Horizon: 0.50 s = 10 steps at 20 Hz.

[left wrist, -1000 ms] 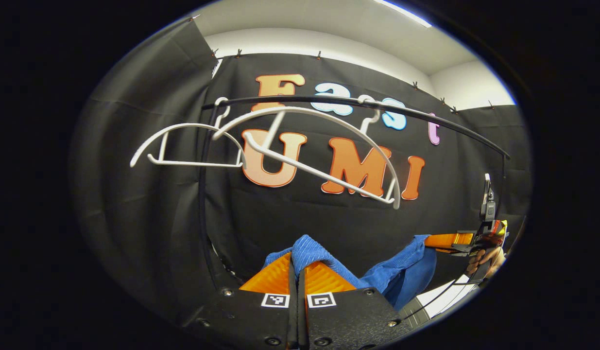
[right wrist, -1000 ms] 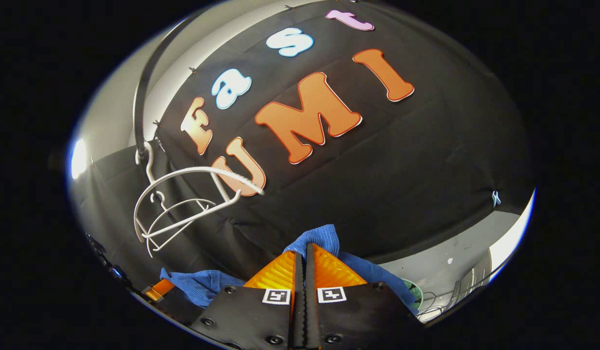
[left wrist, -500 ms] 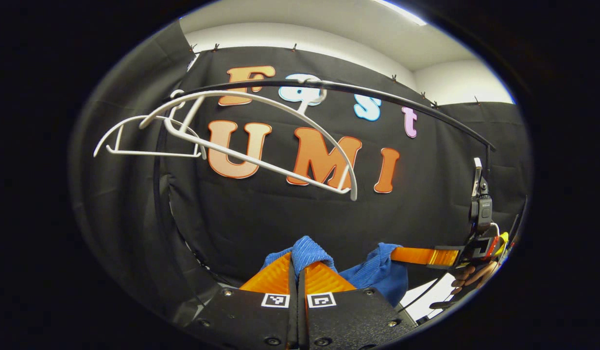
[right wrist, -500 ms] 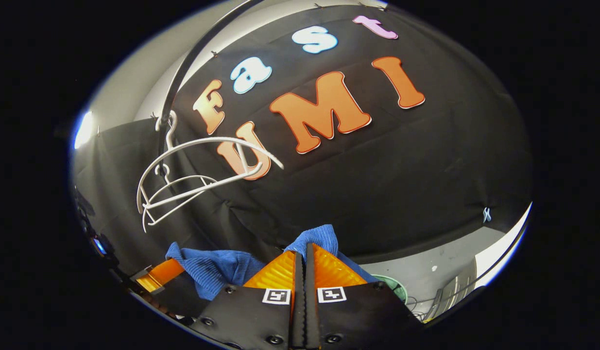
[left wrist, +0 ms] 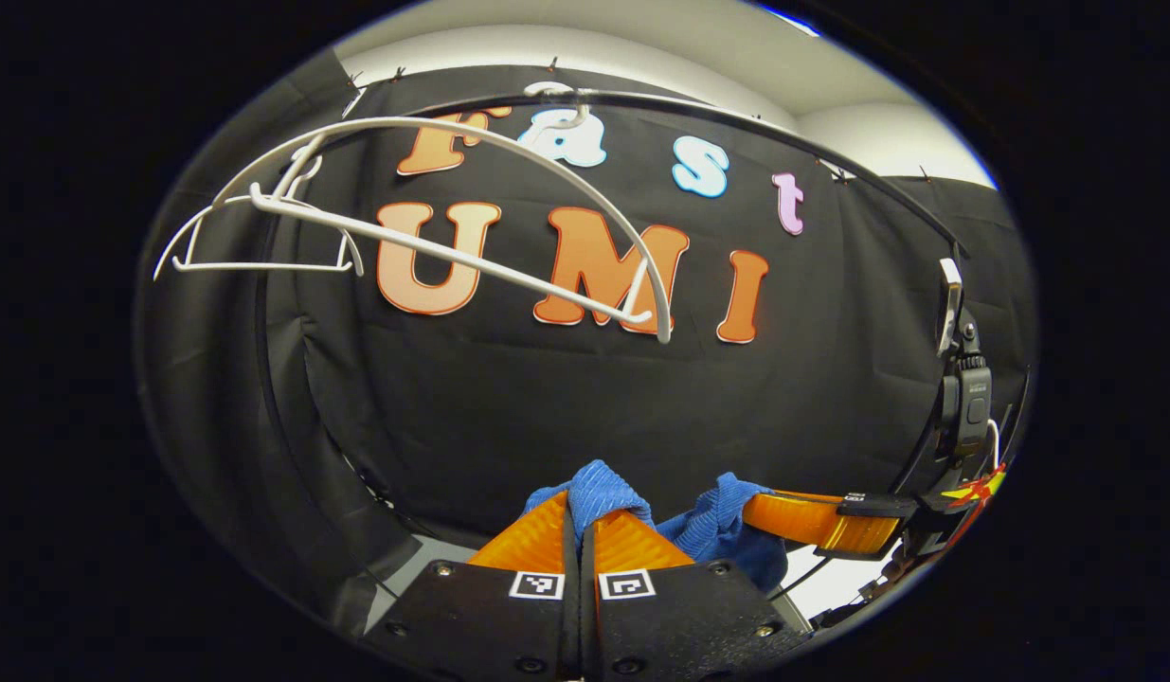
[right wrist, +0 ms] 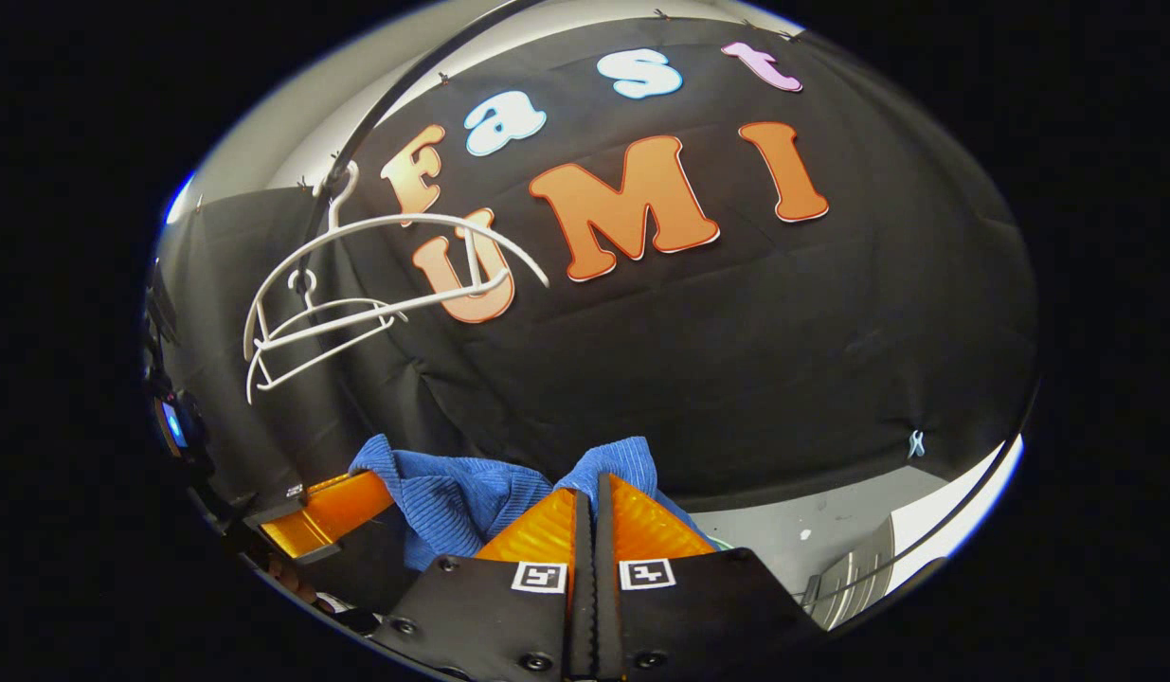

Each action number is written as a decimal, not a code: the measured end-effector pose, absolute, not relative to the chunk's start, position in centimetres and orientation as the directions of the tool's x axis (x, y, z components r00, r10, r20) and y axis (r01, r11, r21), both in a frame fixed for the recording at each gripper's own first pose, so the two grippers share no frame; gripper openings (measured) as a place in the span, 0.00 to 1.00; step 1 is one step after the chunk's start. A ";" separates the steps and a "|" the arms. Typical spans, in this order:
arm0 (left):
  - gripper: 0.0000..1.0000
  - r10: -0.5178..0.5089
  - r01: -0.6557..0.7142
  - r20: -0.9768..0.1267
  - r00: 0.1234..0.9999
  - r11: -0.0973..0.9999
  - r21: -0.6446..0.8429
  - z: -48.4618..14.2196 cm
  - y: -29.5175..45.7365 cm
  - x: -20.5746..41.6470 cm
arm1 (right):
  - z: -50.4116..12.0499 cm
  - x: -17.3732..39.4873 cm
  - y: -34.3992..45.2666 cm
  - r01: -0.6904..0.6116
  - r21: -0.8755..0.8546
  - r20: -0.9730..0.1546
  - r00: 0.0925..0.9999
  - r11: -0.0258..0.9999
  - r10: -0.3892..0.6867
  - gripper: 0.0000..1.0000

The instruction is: Grasp the clothes on the hanger with both hands and then place them into the laundry hamper below.

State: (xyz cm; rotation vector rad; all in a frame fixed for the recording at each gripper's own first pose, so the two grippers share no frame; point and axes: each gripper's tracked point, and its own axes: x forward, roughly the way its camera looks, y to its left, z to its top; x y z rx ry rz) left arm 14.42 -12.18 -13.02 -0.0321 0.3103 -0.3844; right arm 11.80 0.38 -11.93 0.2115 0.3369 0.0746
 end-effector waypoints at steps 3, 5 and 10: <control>0.00 -0.377 0.372 -0.334 0.864 0.925 -0.082 -15.4 -12.5 15.0 | -14.1 12.0 -0.4 -0.009 0.203 -0.356 0.931 0.979 0.082 0.07; 0.00 -0.379 0.375 -0.364 0.851 0.923 -0.084 -17.3 -12.7 15.4 | -15.7 12.2 -1.3 0.012 0.194 -0.383 0.922 0.981 0.065 0.07; 0.02 -0.368 0.365 -0.468 0.804 0.926 -0.100 -23.0 -12.4 16.4 | -20.1 13.4 -2.5 0.055 0.171 -0.464 0.885 0.984 0.031 0.07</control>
